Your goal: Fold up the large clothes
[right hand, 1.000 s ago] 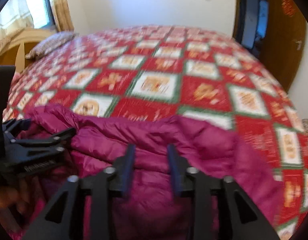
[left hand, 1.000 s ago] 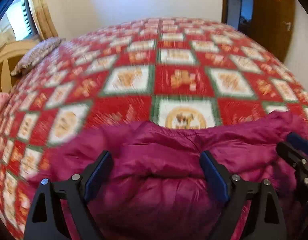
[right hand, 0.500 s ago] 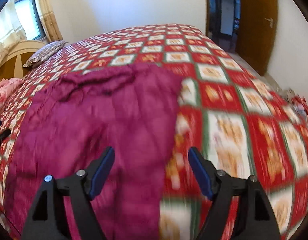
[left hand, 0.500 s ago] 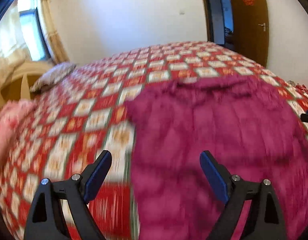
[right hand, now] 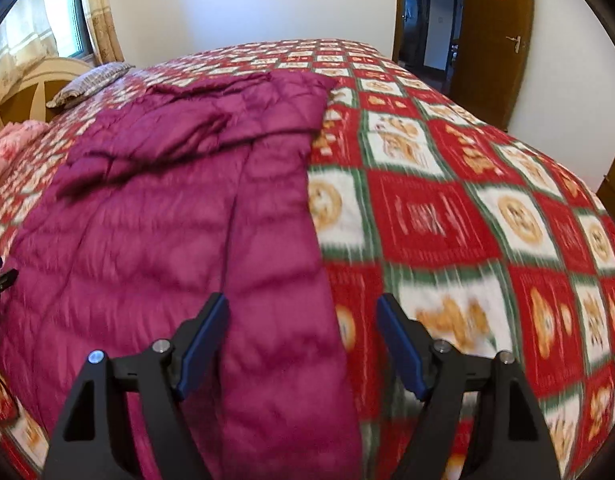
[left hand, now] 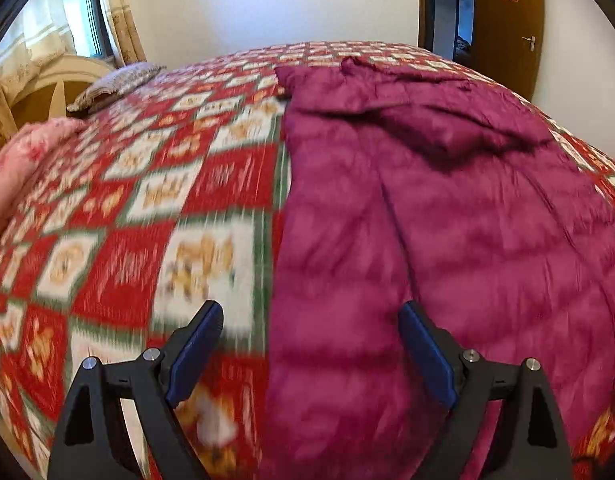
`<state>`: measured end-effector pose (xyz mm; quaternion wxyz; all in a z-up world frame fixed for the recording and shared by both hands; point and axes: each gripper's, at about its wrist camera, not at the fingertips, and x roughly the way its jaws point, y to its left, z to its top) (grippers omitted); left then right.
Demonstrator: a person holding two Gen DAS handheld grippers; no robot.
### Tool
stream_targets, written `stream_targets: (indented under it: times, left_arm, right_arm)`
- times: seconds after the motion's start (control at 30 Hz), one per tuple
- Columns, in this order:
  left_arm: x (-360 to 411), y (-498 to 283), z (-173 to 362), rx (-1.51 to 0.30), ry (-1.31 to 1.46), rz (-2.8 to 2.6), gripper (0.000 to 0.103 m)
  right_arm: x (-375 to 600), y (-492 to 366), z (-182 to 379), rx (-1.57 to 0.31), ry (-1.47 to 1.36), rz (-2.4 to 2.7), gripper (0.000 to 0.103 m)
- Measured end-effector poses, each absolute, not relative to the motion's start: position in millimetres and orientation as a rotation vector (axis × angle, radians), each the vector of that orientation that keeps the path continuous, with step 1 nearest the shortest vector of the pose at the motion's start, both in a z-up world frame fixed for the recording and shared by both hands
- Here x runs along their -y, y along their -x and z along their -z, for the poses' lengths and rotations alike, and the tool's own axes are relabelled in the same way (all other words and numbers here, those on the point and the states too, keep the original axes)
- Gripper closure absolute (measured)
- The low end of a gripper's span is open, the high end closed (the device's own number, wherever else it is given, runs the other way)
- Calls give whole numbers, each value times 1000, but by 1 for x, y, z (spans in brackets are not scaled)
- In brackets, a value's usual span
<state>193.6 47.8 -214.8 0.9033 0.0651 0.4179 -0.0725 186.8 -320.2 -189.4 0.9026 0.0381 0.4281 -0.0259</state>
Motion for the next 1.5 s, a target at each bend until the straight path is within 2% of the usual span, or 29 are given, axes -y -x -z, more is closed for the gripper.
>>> stream_targets:
  times: [0.23,0.3,0.33,0.4,0.43,0.47,0.53,0.73,1.0,1.1,1.2,1.4,1.5]
  left_arm:
    - [-54,-173,216,-881,-85,229,16]
    - [-54,-171,218,-881,-64,241,19]
    - [-51,-168,218,-871,-77,242,25]
    - [-46,-164,217,-860,-99,260,51]
    - [-42,-161,215,-852,-113,273,75]
    - [-41,-160,213,-851,-112,289,86]
    - [-39,-157,207,-848,-107,313,95]
    - [-51,-141,160,-745,-65,340,98]
    - [-75,-91,56,-523,-2,381,99]
    - [-77,-82,32,-456,-36,351,99]
    - [-76,-111,34,-442,-53,317,99]
    - [-70,-235,75,-495,-13,241,99]
    - [-75,-281,86,-520,37,219,96]
  right_arm:
    - [321,-147,196,-888,-116,43,26]
    - [321,-141,201,-894,-139,22,33]
    - [321,-139,204,-897,-158,9,38]
    - [321,-138,207,-890,-191,-7,46]
    - [321,-137,208,-891,-203,-23,64]
    - [320,-137,207,-892,-215,-52,84]
    - [318,-134,202,-880,-224,-81,92]
    - [319,-115,172,-775,-269,-120,95]
    - [311,-67,79,-531,-281,-194,95]
    - [308,-55,49,-437,-262,-203,95]
    - [309,-78,41,-406,-243,-192,95]
    - [312,-196,55,-426,-281,-127,95]
    - [319,-248,66,-450,-326,-92,95]
